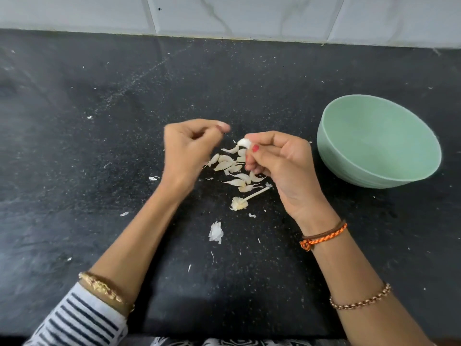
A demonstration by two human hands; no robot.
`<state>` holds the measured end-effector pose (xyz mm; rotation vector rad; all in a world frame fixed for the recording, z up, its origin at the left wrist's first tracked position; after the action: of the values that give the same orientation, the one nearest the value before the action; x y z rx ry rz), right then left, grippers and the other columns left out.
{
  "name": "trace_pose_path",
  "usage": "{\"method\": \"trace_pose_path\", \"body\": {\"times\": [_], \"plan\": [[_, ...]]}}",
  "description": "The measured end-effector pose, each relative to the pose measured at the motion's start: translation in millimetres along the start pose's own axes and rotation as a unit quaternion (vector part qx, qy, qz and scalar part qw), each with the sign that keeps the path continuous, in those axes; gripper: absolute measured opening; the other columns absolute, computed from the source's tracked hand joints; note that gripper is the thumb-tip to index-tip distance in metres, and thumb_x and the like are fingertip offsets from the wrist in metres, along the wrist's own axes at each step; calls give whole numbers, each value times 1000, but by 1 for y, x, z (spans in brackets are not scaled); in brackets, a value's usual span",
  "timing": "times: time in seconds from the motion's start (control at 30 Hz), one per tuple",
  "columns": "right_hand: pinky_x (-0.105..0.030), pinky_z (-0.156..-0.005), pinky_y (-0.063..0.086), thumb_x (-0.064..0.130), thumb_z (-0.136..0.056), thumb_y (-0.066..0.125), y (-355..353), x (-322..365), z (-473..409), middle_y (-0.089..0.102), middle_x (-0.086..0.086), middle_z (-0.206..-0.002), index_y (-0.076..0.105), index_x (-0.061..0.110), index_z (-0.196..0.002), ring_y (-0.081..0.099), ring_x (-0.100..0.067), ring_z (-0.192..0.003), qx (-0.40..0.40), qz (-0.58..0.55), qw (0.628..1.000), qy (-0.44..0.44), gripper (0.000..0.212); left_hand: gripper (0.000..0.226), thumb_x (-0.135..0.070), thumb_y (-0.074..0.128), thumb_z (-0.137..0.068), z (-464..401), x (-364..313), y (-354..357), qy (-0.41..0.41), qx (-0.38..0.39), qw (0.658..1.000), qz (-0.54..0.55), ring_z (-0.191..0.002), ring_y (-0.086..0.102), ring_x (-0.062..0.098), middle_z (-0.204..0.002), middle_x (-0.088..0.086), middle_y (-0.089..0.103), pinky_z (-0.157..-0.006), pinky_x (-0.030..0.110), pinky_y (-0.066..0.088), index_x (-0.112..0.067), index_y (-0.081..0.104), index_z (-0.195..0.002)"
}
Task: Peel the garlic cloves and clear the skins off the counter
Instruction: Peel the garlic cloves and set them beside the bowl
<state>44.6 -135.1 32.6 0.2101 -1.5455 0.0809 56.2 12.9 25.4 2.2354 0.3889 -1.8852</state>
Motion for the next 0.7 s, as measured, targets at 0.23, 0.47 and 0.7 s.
{"method": "trace_pose_path", "body": {"times": [0.23, 0.47, 0.7], "plan": [[-16, -54, 46, -2, -92, 47, -7, -2, -2, 59, 4, -56, 64, 11, -92, 56, -5, -54, -38, -101, 992, 66, 21, 16, -3, 66, -82, 12, 2, 14, -4, 90, 996, 21, -47, 48, -4, -52, -12, 62, -47, 7, 34, -10, 66, -68], [-16, -55, 44, 0, -92, 49, -9, -3, -2, 61, 6, -59, 64, 13, -94, 56, -3, -58, -38, -10, 999, 23, 20, 16, 0, 60, -86, 20, 3, 21, 5, 145, 989, 22, -58, 57, -6, -63, -14, 67, -55, 5, 39, -13, 69, -90], [-14, -59, 46, 4, -91, 54, -7, -7, -2, 65, 7, -63, 64, 18, -95, 61, -3, -64, -14, 70, 997, -35, 18, 15, 0, 59, -87, 17, 4, 17, -62, 124, 990, 38, -46, 48, -3, -55, -10, 63, -45, 8, 34, -8, 67, -79]]}}
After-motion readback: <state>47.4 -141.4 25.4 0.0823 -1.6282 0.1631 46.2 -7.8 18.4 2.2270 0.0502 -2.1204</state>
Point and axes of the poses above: each hand's wrist, its own z-axis away from the middle knuckle, its own y-axis out of the palm, x = y × z, the point moved 2 cm from there along -z, towards the middle knuckle
